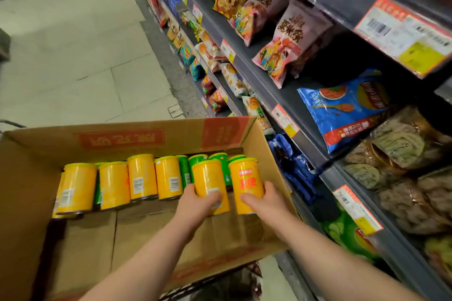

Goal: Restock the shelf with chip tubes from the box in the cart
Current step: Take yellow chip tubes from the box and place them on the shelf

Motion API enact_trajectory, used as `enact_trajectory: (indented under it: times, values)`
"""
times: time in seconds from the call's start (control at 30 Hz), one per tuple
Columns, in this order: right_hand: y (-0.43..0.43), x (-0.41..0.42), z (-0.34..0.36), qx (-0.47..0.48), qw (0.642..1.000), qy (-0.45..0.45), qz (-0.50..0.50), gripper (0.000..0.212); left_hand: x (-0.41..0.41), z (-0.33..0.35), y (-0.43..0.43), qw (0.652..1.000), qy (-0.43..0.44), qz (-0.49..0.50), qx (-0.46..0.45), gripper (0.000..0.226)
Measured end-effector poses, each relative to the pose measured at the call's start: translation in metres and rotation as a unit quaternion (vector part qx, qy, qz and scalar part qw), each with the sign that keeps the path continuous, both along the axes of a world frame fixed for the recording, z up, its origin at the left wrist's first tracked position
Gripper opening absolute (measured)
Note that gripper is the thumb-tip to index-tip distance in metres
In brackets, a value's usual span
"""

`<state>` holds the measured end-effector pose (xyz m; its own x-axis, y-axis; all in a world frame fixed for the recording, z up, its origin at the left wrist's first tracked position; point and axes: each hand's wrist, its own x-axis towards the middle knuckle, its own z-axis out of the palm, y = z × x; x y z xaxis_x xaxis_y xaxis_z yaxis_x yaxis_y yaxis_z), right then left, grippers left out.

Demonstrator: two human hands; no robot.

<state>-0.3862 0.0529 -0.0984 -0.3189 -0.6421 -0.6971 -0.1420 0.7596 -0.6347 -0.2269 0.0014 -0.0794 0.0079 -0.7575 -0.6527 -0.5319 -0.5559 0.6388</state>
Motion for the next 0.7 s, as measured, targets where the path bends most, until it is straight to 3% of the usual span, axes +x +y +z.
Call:
enact_trajectory:
  times: [0.17,0.27,0.4,0.7]
  values:
    - [0.022,0.002,0.030,-0.024,1.000,-0.003,-0.013,0.060,0.005,0.024,0.019,0.999,0.032,-0.024,-0.016,0.048]
    - [0.038,0.002,0.047,-0.036,0.999,0.010,-0.032,0.062,0.004,0.034,0.027,0.996,0.059,-0.060,-0.023,0.058]
    - [0.061,0.011,0.065,-0.061,0.994,0.029,-0.082,0.048,0.004,0.044,0.036,0.989,0.082,-0.116,-0.041,0.053]
    - [0.106,0.084,0.093,-0.102,0.978,0.032,-0.181,0.042,0.057,0.067,0.053,0.970,0.135,-0.189,-0.071,0.045]
